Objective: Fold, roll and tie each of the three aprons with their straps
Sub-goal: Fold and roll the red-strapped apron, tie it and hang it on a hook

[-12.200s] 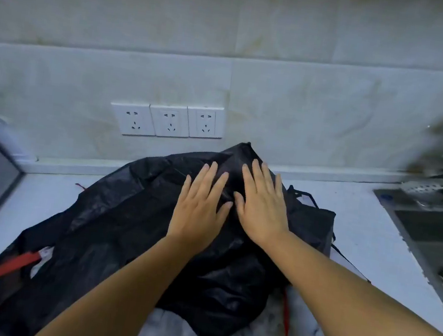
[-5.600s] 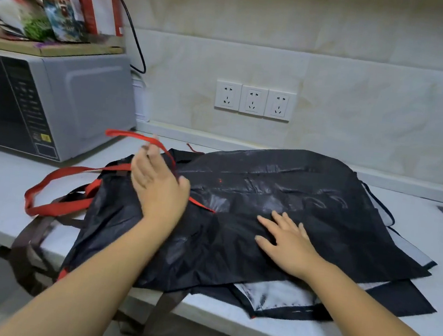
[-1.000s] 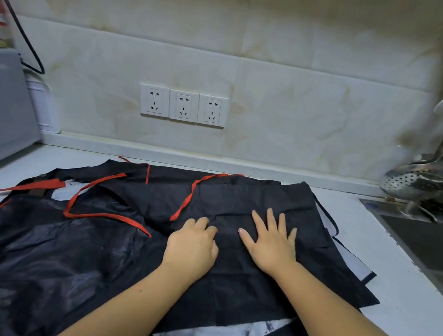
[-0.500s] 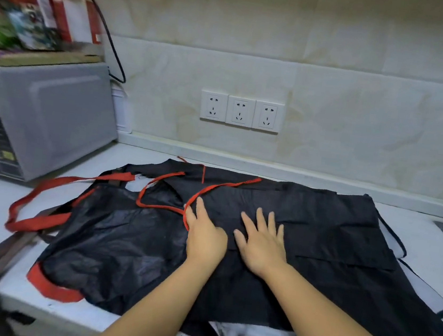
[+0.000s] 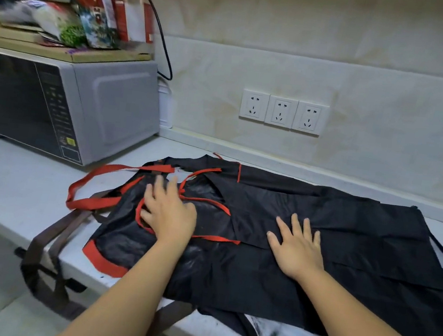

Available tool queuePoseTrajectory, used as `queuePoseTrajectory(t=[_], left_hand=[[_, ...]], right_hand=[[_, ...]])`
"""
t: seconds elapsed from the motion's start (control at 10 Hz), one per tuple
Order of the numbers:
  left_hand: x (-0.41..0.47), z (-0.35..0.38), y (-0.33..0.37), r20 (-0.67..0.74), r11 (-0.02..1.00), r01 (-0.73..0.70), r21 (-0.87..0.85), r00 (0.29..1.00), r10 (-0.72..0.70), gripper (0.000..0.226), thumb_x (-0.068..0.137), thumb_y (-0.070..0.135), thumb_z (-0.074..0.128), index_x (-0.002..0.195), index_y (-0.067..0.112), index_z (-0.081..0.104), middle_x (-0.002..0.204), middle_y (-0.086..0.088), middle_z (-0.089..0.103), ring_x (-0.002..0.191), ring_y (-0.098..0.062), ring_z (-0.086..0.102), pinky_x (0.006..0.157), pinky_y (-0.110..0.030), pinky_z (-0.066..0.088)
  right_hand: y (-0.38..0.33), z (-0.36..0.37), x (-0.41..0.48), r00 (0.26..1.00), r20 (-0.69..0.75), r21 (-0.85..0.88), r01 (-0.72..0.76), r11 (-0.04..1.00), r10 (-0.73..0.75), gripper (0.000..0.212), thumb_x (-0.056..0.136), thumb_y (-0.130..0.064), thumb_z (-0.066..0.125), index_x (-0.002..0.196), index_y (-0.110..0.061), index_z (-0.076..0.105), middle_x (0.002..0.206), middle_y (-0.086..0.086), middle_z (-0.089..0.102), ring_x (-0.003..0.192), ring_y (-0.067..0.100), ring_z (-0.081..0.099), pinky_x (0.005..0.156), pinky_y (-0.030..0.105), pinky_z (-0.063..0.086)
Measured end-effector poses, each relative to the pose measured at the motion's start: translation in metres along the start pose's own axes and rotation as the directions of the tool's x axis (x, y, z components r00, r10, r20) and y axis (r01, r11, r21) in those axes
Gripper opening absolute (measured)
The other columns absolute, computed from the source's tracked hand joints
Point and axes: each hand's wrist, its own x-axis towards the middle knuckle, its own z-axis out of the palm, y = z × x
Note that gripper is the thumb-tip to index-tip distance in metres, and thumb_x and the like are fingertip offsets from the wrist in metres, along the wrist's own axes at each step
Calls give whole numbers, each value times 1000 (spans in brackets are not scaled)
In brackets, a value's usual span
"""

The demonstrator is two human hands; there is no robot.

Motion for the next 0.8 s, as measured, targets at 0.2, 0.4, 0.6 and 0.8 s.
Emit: queuePoseTrajectory(t=[0.2, 0.4, 0.6, 0.8], left_hand=[[22, 3, -6, 244, 860, -308, 406, 944, 223, 23, 88, 33, 54, 108, 37, 65, 158, -2, 22, 148, -30, 1, 112, -63, 9], [66, -32, -22, 123, 735, -203, 647, 979, 162, 30, 85, 42, 52, 107, 33, 70, 148, -1, 37, 146, -28, 8, 105, -77, -3], [97, -61, -55, 5, 853, 154, 498, 984, -180, 44, 90, 34, 44, 129, 21, 58, 145, -10, 41, 143, -32, 14, 110, -70, 9], [86, -51, -41, -69, 891, 110, 440, 994, -89, 60, 86, 17, 51, 143, 25, 38, 156, -13, 25, 147, -32, 8, 113, -66, 7]], right_hand=[[1, 1, 1, 1000, -1, 6, 0, 1000, 0, 60, 98, -59, 16, 153, -36, 10, 162, -1, -7, 148, 23, -13, 120, 45, -5], [1, 2, 2, 1000, -6, 5, -4, 1000, 4, 60, 97, -59, 17, 153, -37, 11, 163, -2, -6, 149, 23, -12, 120, 45, -5], [0, 2, 2, 1000, 6, 9, -11, 1000, 11, 60, 97, -59, 17, 153, -37, 11, 162, -2, -6, 149, 23, -12, 120, 45, -5], [-1, 1, 3, 1000, 10, 14, -18, 1000, 18, 60, 97, -59, 17, 153, -38, 11, 162, -2, -6, 148, 23, -12, 120, 45, -5]])
